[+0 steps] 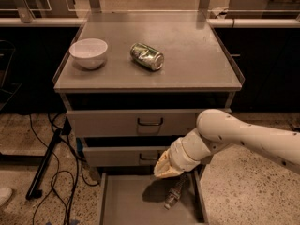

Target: Place water bottle into bottom drawer

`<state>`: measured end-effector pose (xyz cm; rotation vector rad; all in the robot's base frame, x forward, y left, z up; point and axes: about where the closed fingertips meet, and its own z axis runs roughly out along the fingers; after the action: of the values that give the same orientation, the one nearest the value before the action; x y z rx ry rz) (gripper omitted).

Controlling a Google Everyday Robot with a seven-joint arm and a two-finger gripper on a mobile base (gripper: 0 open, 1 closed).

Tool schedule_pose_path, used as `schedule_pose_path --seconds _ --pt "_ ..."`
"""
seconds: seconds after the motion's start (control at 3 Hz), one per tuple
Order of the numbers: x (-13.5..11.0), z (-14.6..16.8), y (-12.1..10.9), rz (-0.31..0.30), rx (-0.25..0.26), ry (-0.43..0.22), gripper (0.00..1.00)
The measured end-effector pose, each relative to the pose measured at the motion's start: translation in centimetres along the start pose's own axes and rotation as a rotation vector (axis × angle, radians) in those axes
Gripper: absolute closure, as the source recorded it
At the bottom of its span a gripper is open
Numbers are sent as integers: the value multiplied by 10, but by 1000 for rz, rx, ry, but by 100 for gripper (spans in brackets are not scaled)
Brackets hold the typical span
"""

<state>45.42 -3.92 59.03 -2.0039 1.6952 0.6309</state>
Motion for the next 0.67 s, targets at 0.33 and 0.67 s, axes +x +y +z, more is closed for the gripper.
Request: schedule_pose_path --seconds 0.33,0.67 --pt "51 -30 33 133 9 43 100" --pt "128 -71 85 327 40 110 100"
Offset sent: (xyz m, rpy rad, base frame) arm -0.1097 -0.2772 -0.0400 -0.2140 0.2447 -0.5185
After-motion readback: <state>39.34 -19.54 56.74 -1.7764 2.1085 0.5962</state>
